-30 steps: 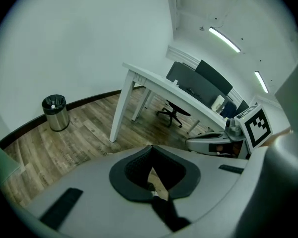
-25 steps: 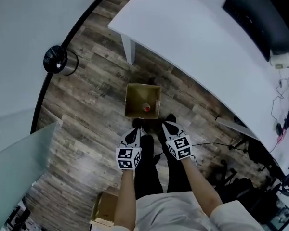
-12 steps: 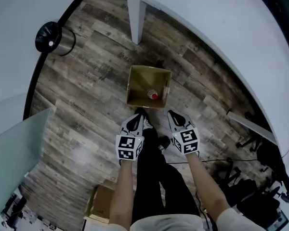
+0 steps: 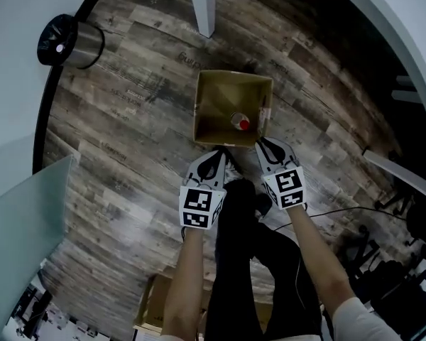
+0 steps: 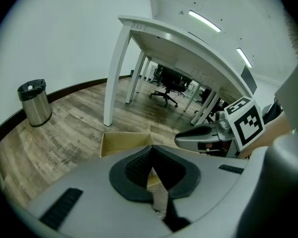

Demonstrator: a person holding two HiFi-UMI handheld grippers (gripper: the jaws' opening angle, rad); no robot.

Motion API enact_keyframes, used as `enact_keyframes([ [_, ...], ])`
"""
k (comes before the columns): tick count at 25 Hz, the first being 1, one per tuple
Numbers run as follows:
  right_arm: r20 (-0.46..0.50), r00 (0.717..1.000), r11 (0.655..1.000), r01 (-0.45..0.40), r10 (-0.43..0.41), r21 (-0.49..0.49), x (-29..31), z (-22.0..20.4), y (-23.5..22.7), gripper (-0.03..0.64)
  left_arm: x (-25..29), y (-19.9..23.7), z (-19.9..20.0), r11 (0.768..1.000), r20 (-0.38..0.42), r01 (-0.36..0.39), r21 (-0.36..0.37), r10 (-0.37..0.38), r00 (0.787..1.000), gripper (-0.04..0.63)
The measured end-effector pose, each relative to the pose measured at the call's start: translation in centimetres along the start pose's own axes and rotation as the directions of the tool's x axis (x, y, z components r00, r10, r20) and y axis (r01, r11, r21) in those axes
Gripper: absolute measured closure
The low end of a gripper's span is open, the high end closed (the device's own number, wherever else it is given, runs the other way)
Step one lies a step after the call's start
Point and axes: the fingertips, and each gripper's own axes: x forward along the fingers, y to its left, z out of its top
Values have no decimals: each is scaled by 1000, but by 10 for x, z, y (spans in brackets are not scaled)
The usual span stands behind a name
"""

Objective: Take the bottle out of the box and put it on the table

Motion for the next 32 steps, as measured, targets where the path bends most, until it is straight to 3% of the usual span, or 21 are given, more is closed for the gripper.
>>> enact_keyframes([
  [7, -39, 999, 997, -17, 14, -76, 82, -44, -5, 424, 38, 33, -35, 996, -17, 34, 78, -33, 999, 581],
  [11, -68, 997, 993, 14, -22, -118, 115, -63, -16, 400, 55, 47, -56, 996, -17, 37, 79, -36, 999, 581],
  [19, -113, 994, 986, -10, -9, -166, 149, -80, -20, 394, 68, 57, -77, 998, -32, 41, 51, -39, 999, 581],
  [22, -148, 989, 977, -26, -6, -211, 151, -79, -19, 433, 67, 56, -77, 998, -40, 43, 50, -41, 998, 581],
  [26, -182, 983, 970, -53, 9, -238, 143, -76, -15, 436, 61, 52, -67, 998, -44, 41, 52, -39, 998, 581],
  [32, -152, 988, 963, -75, 36, -257, 96, -47, -3, 436, 36, 29, -35, 997, -39, 51, 66, -48, 998, 581],
])
